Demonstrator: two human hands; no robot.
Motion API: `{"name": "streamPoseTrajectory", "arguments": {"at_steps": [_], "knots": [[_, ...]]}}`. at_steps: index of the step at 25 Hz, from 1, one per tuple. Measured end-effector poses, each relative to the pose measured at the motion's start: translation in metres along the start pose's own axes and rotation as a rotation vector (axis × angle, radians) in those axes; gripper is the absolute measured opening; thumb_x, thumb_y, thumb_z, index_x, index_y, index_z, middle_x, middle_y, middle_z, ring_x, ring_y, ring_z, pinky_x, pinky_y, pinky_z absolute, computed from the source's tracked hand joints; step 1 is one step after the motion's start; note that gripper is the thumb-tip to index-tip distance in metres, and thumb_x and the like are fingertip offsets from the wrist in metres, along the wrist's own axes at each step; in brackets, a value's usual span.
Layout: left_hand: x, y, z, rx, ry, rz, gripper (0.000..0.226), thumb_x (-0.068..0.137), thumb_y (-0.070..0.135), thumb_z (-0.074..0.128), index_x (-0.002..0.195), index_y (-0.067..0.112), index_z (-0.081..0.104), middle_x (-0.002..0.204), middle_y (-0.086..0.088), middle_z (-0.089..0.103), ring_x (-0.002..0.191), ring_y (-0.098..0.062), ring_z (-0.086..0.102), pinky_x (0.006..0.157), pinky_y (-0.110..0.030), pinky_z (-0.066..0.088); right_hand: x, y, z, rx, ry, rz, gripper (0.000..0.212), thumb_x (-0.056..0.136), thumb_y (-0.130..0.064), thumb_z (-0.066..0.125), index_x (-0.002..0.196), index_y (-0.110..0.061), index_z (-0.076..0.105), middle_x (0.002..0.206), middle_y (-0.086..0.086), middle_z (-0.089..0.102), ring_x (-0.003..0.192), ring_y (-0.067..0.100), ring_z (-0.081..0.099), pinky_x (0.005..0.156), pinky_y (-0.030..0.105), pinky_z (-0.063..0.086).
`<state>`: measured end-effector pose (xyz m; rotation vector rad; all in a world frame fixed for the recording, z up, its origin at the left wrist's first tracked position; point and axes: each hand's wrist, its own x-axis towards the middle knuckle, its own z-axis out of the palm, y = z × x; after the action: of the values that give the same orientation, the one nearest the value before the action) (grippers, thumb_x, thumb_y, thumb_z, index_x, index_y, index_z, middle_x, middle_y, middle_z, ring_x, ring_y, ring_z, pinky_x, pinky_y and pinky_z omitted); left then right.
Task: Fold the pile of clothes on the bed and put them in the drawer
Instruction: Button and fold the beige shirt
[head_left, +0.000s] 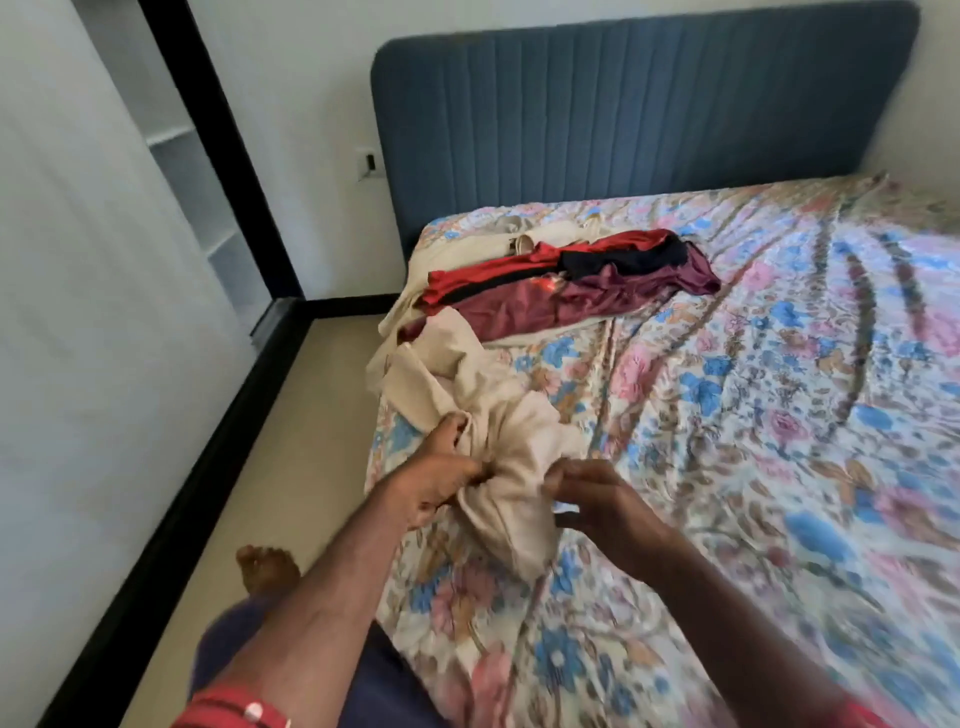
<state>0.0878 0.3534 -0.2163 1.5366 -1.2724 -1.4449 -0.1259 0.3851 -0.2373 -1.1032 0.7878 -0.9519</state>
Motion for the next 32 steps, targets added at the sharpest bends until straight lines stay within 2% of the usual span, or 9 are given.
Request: {"name": "streamPoseTrajectory", "arguments": {"at_steps": [5, 8, 11, 14, 18, 21, 24, 27, 32], "knots": [[-0.023, 0.001, 0.04, 0.08, -0.206, 0.124, 0.093, 0.084, -0.018, 0.068, 0.156, 0.024, 0.029, 0.154, 0.004, 0.032, 0.142, -0.017, 0.035, 0.088, -0.016, 0.05, -0.032, 0.013, -0.018, 0.306, 0.276, 0.075, 0.057, 0.083, -0.001, 0.076, 0.13, -0.024, 0.055, 0.117, 0.017, 0.073, 0.107, 0.039, 0.071, 0.083, 0.051, 0.061], [-0.016, 0.017, 0.043, 0.169, -0.054, 0.259, 0.063, 0.087, 0.002, 0.077, 0.134, 0.029, 0.043, 0.132, 0.004, 0.054, 0.118, -0.014, 0.058, 0.08, -0.022, 0.054, -0.034, -0.014, -0.037, -0.009, 0.349, -0.032, 0.028, 0.093, -0.015, 0.073, 0.118, -0.003, 0.07, 0.108, 0.018, 0.076, 0.102, 0.039, 0.073, 0.089, 0.053, 0.06], [-0.006, 0.019, 0.031, 0.258, 0.279, 0.358, 0.052, 0.09, 0.004, 0.073, 0.128, 0.026, 0.046, 0.125, 0.0, 0.06, 0.111, -0.017, 0.061, 0.068, -0.008, 0.047, -0.03, -0.032, -0.051, -0.45, 0.648, -0.167, 0.011, 0.092, -0.026, 0.076, 0.09, -0.016, 0.08, 0.076, 0.0, 0.077, 0.071, 0.015, 0.071, 0.062, 0.033, 0.057], [0.001, 0.018, 0.019, 0.453, 0.444, 0.429, 0.042, 0.084, -0.008, 0.068, 0.109, 0.024, 0.058, 0.106, -0.004, 0.063, 0.095, -0.023, 0.065, 0.062, -0.015, 0.046, -0.024, -0.026, -0.06, -0.617, 0.733, -0.108, 0.012, 0.089, -0.024, 0.079, 0.101, -0.025, 0.078, 0.09, -0.002, 0.079, 0.075, 0.011, 0.074, 0.068, 0.041, 0.065], [-0.017, 0.007, 0.035, 0.61, -0.003, 0.364, 0.025, 0.084, 0.011, 0.081, 0.1, 0.024, 0.068, 0.106, 0.006, 0.066, 0.092, -0.005, 0.063, 0.091, -0.033, 0.059, -0.027, -0.002, -0.057, -1.097, 0.502, 0.116, 0.097, 0.065, -0.017, 0.093, 0.144, -0.036, 0.038, 0.149, 0.008, 0.041, 0.123, 0.026, 0.053, 0.099, 0.059, 0.053], [-0.02, -0.016, 0.057, 0.61, -0.171, 0.249, 0.074, 0.077, 0.019, 0.087, 0.14, 0.029, 0.05, 0.123, 0.005, 0.059, 0.11, -0.014, 0.06, 0.097, -0.033, 0.054, -0.029, 0.008, -0.048, -1.284, 0.408, 0.171, 0.12, 0.064, -0.025, 0.093, 0.152, -0.051, 0.016, 0.16, 0.0, 0.014, 0.139, 0.033, 0.033, 0.108, 0.066, 0.04], [-0.022, -0.03, 0.066, 0.603, -0.101, 0.273, 0.064, 0.083, 0.004, 0.079, 0.136, 0.031, 0.056, 0.114, 0.007, 0.059, 0.095, -0.006, 0.058, 0.076, -0.02, 0.051, -0.032, 0.005, -0.046, -1.368, 0.311, 0.231, 0.091, 0.074, -0.034, 0.087, 0.146, -0.052, 0.035, 0.145, 0.004, 0.035, 0.13, 0.028, 0.044, 0.11, 0.06, 0.037], [-0.032, -0.043, 0.066, 0.799, -0.031, 0.338, 0.031, 0.089, 0.011, 0.073, 0.113, 0.031, 0.071, 0.118, 0.006, 0.063, 0.095, -0.005, 0.059, 0.085, -0.026, 0.055, -0.045, 0.005, -0.056, -1.411, 0.358, 0.236, 0.036, 0.079, -0.038, 0.083, 0.111, -0.037, 0.066, 0.127, -0.003, 0.045, 0.122, 0.019, 0.046, 0.109, 0.053, 0.039], [-0.042, -0.059, 0.062, 1.076, 0.128, 0.462, 0.04, 0.072, 0.058, 0.076, 0.098, 0.03, 0.065, 0.125, 0.003, 0.044, 0.12, -0.017, 0.042, 0.098, -0.042, 0.045, -0.074, 0.018, -0.093, -0.991, 0.651, -0.031, 0.06, 0.078, -0.006, 0.083, 0.119, -0.029, 0.044, 0.117, -0.003, 0.058, 0.093, 0.013, 0.066, 0.069, 0.031, 0.057]]}}
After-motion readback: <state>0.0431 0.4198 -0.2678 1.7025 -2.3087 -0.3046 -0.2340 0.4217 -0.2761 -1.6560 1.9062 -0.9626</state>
